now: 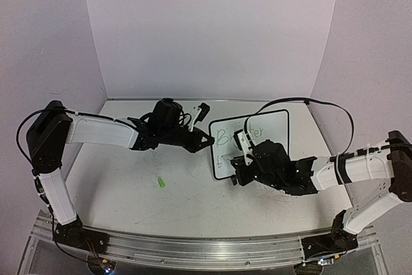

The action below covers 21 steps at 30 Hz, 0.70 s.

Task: Write a sentence on the whiteboard

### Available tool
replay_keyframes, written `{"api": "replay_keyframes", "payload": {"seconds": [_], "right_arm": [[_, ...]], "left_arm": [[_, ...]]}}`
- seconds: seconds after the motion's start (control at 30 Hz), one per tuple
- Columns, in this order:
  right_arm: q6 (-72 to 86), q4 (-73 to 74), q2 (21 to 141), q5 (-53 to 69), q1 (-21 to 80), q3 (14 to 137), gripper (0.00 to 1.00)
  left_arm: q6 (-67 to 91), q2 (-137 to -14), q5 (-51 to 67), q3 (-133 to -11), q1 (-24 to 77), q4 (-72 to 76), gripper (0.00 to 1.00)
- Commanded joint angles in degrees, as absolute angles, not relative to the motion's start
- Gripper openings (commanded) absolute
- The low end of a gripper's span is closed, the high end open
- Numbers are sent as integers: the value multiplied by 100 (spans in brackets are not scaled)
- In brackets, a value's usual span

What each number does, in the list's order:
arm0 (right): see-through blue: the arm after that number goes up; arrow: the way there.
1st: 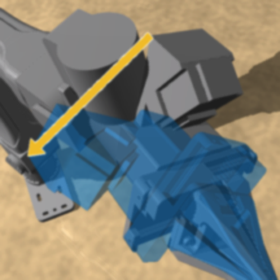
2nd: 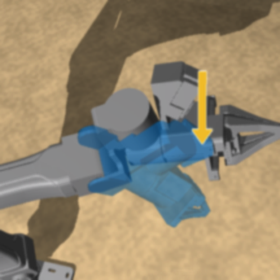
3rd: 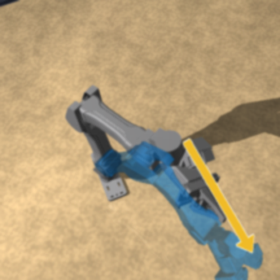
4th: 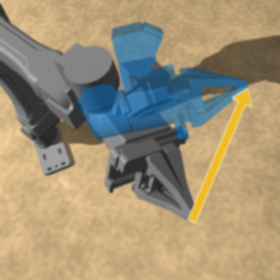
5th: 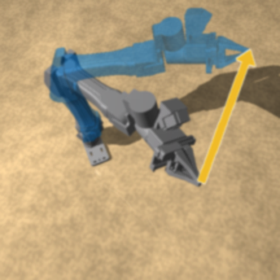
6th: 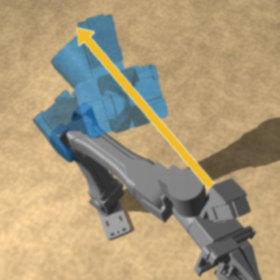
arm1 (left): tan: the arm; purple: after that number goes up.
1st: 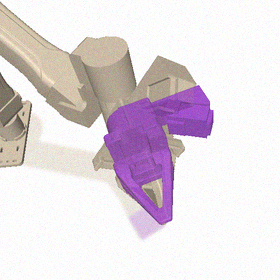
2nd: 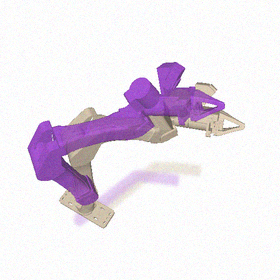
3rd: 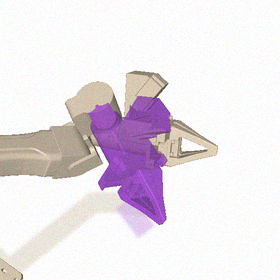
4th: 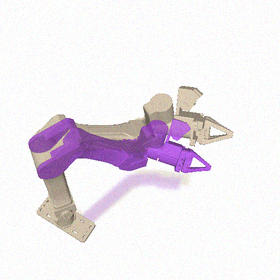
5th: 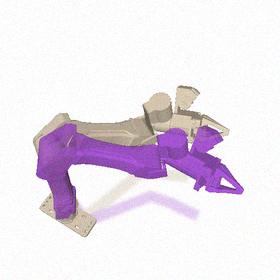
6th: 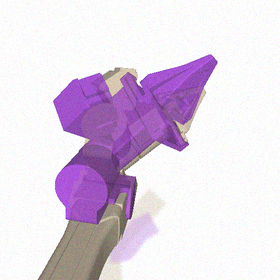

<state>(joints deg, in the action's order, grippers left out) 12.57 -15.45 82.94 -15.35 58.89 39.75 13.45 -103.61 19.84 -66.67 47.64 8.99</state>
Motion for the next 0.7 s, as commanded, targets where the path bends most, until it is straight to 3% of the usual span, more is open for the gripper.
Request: {"api": "replay_keyframes", "payload": {"seconds": [0.0, 0.67], "right_arm": [[1465, -1583, 8264, -1647, 5886, 4003, 0], [1818, -1553, 8417, -1568, 6104, 3696, 0]], "left_arm": [[1117, -10353, 1647, -6900, 4719, 849, 0], [1125, -10362, 1661, -6911, 4720, 848, 0]]}}
